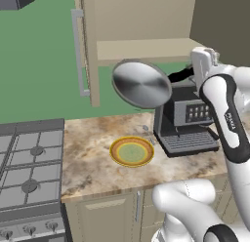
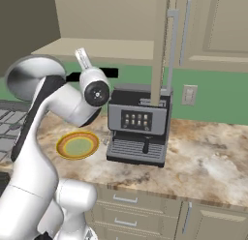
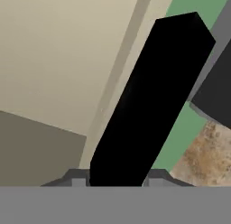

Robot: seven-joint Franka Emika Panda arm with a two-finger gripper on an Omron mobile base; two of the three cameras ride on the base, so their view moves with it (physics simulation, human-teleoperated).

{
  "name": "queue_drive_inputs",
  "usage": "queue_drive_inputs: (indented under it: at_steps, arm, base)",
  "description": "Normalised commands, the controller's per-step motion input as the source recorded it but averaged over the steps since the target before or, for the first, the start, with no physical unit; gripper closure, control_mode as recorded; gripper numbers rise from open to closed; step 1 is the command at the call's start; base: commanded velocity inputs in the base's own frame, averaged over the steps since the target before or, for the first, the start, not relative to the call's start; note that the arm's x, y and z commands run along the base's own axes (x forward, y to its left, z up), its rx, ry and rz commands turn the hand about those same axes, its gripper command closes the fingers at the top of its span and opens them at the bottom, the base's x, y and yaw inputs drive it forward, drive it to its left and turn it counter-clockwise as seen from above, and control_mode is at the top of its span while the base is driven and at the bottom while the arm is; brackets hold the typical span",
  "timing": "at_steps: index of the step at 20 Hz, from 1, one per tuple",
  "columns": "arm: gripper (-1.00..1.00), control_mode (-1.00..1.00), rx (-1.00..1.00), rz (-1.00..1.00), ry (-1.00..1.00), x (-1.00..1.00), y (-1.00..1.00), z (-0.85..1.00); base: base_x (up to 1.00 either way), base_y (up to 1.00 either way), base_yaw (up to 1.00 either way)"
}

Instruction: Pick the pan from the cabinet and place it on the stove. Then turn on the stove burner for the pan.

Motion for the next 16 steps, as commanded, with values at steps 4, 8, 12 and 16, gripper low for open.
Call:
queue_drive_inputs:
  at_steps: [4,8,12,16]
  arm:
    - [1.0,-1.0,-0.04,0.2,0.01,-0.28,0.12,-0.38]
    - [1.0,-1.0,0.0,0.19,0.0,-0.22,0.22,-0.35]
    - [1.0,-1.0,-0.01,0.12,0.02,-0.1,0.6,-0.36]
    - [1.0,-1.0,-0.03,0.09,0.03,-0.1,0.72,-0.39]
  base:
    - [0.0,0.0,0.0]
    - [0.0,0.0,0.0]
    - [0.0,0.0,0.0]
    - [0.0,0.0,0.0]
